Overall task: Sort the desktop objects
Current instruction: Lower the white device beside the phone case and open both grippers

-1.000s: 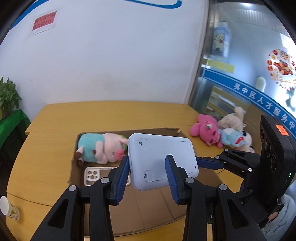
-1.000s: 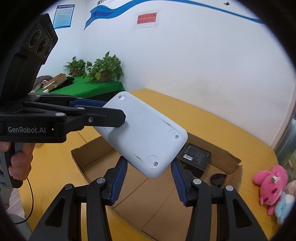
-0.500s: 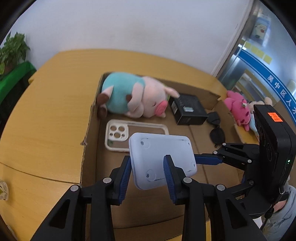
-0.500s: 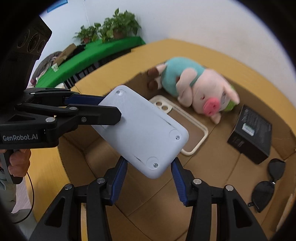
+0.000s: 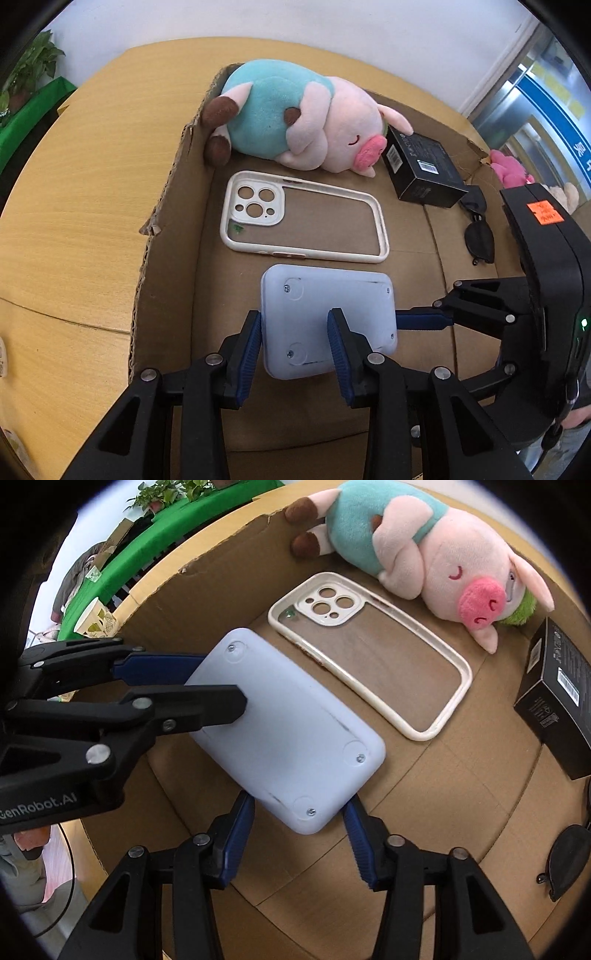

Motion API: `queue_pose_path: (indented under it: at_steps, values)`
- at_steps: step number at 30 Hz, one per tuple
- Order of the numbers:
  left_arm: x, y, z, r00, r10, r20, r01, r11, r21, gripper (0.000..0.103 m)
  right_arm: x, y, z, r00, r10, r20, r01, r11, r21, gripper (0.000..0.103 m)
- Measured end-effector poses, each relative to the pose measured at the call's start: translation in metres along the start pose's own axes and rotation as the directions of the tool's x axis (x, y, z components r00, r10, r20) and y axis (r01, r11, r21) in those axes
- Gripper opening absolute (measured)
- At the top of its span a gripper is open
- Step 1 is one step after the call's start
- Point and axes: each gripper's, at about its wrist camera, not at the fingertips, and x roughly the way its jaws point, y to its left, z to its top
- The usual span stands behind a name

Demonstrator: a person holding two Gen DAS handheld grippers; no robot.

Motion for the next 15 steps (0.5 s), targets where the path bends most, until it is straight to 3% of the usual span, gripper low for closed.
queue_pose_path:
  at_steps: [4, 6, 10, 13, 15]
  values:
    - [0.0, -0.004, -0.003, 0.999, 0.033, -0.004, -0.032, 0.999, 0.015, 0.035, -0.001, 0.002, -0.005, 1.0, 0.005, 0.008, -0.005, 1.0, 0.003, 0.061]
    - [-0.007, -0.005, -0.006, 0.999, 0.031, 0.02, -0.032, 0.999, 0.015, 0.035, -0.008, 0.004, -0.013, 0.999, 0.002, 0.037, -0.003, 1.0, 0.005, 0.061]
    - [-0.039, -0.007, -0.011, 0.99, 0.057, 0.127, -0.06, 0.998, 0.02, 0.037, -0.049, -0.002, -0.039, 0.982, -0.016, 0.187, 0.007, 0.999, 0.052, 0.067]
    - [-0.076, -0.013, -0.022, 0.962, 0.072, 0.264, -0.081, 0.996, 0.024, 0.056, -0.094, -0.008, -0.073, 0.928, -0.133, 0.347, 0.098, 0.988, 0.116, 0.079]
    - [-0.099, -0.023, -0.035, 0.923, 0.088, 0.374, -0.116, 0.992, 0.053, 0.074, -0.12, -0.011, -0.101, 0.865, -0.269, 0.425, 0.206, 0.96, 0.188, 0.081]
